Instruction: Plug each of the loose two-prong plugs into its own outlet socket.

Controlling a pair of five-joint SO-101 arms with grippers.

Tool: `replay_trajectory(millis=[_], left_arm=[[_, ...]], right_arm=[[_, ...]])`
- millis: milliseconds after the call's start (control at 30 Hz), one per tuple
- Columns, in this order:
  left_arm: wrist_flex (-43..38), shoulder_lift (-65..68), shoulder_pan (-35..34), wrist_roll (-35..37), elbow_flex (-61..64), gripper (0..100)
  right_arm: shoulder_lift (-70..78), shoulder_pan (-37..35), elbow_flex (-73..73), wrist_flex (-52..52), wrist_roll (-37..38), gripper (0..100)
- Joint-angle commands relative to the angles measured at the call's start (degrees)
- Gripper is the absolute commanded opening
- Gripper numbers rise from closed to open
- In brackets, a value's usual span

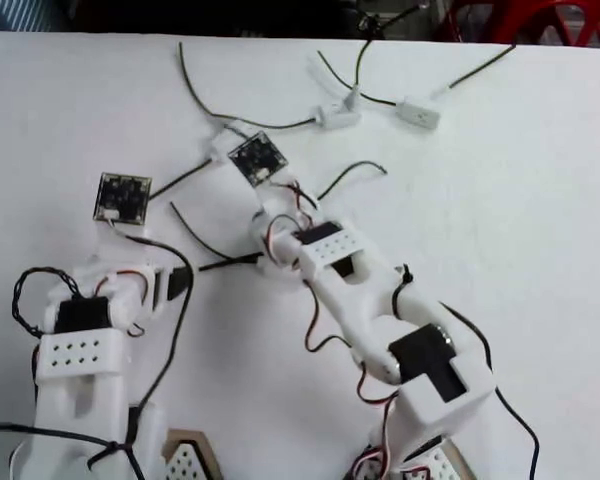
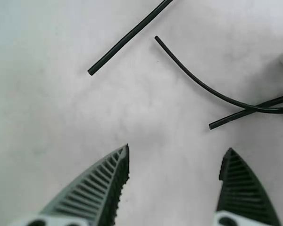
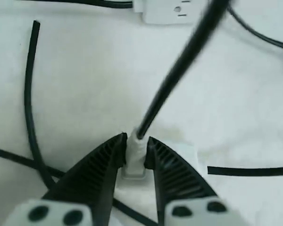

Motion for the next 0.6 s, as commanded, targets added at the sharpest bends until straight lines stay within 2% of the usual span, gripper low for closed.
replay_trajectory(millis=[0,100,200,367,567], left_arm=[[-1.0,-1.4,-0.7,-0.1,-0.3,31],[-1.0,-1.4,-0.7,-0.2,-0.2,31],[-1.0,-1.4,-0.7,-0.2,-0.1,31],[-1.0,-1.4,-0.7,-0.2,0.0,31],[-1.0,-1.2,-0.7,-0.2,0.0,31]], right_arm=[[-0.8,3.2,-4.7,-7.2,0.4,1.9],[0.6,3.8,-9.8,-9.6,0.2,2.2],[5.1,4.4,-16.6,-5.9,0.1,5.7],[10.2,5.4,-25.7,8.3,0.0,21.7],[4.2,7.1,-28.2,23.1,0.4,20.3]])
